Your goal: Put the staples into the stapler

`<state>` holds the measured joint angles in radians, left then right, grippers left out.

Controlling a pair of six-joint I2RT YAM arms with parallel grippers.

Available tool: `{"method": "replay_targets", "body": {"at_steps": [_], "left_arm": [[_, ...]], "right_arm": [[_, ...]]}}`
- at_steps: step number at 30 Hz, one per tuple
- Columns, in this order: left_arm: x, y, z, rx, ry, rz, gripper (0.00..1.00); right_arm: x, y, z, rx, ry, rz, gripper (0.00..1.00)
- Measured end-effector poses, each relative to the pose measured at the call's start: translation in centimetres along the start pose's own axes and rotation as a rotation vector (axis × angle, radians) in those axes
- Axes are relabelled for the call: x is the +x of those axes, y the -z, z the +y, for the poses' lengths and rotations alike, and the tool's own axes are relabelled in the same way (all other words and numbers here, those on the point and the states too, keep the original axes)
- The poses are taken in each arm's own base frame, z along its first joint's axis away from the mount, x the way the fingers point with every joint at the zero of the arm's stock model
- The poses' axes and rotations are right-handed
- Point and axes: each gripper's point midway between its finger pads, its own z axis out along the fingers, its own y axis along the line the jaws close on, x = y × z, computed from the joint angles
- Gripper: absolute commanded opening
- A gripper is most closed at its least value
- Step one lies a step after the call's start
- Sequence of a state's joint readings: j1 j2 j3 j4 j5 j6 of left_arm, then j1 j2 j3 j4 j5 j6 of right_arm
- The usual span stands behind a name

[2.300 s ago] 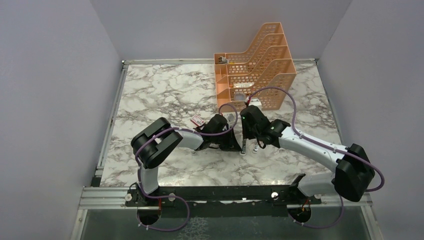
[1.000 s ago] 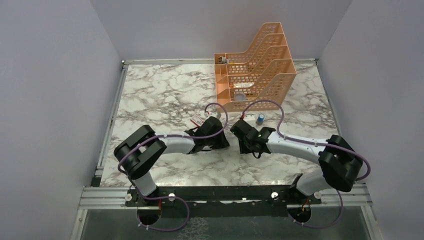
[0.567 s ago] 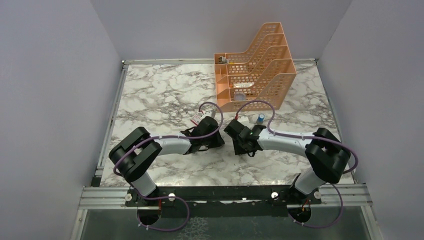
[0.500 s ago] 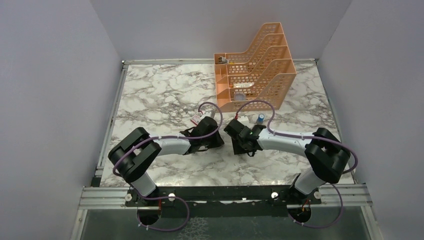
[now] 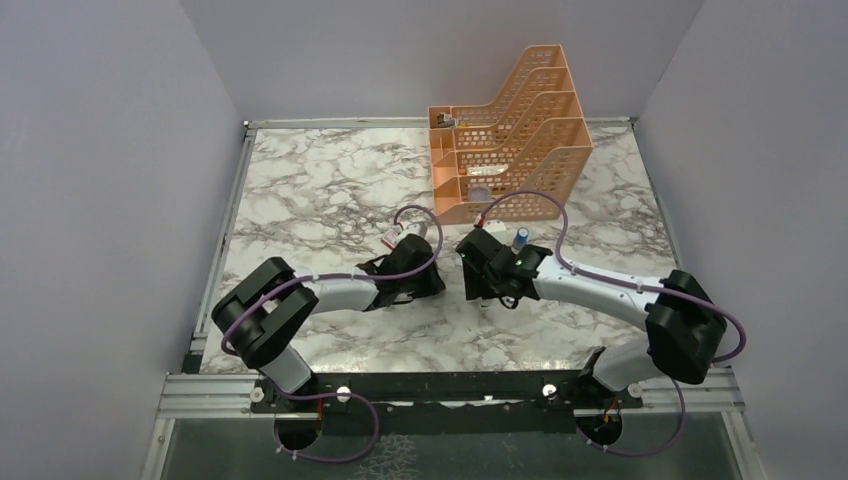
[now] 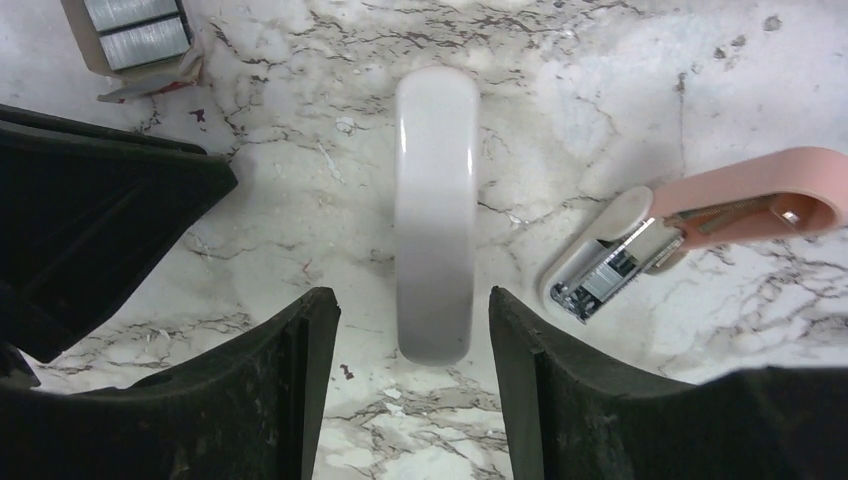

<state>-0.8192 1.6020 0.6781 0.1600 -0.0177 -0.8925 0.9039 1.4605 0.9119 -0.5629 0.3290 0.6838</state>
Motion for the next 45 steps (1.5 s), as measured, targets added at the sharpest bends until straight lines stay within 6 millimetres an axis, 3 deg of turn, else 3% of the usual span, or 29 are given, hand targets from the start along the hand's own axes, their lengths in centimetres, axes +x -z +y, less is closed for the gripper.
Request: {"method": "replay_targets", "body": {"at_steps": [7, 12, 18, 23, 28, 34, 40, 45], "left_arm": [[-0.3, 1.6, -0.1, 0.014, -0.027, -0.018, 0.29], [-3.1, 4.7, -2.8, 0.106, -0.078, -0.12, 0.41], [-5.4, 8.2, -5.8, 0.23, -0.158, -0.216, 0.67], [-4.7, 8.8, -7.7, 0.335, -0.196, -0.174, 0.73], [-4.0, 7.8, -10.1, 0.409, -0.217, -0.103, 0.72], [-4.9, 5.2, -13.5, 0.452, -0.226, -0.062, 0.65], [-4.8, 1.7, -14.5, 0.439, -0.204, -0.001, 0.58], [-4.4, -0.6, -15.1, 0.441, -0.191, 0.048, 0.5]], "right_arm": [[-2.0, 2.7, -2.4, 0.07, -0.036, -0.101, 0.67], [-5.4, 4.4, -5.9, 0.144, -0.121, -0.199, 0.71], [-8.3, 4.3, -12.6, 0.262, -0.261, -0.251, 0.76], [-7.8, 2.5, -14.0, 0.258, -0.309, -0.212, 0.74], [-5.9, 0.0, -13.8, 0.245, -0.313, -0.13, 0.66], [-4.8, -1.1, -13.1, 0.204, -0.316, -0.094, 0.53], [-4.2, -2.0, -12.6, 0.177, -0.317, -0.068, 0.41], [-4.0, -2.2, -12.6, 0.176, -0.314, -0.063, 0.39]]}}
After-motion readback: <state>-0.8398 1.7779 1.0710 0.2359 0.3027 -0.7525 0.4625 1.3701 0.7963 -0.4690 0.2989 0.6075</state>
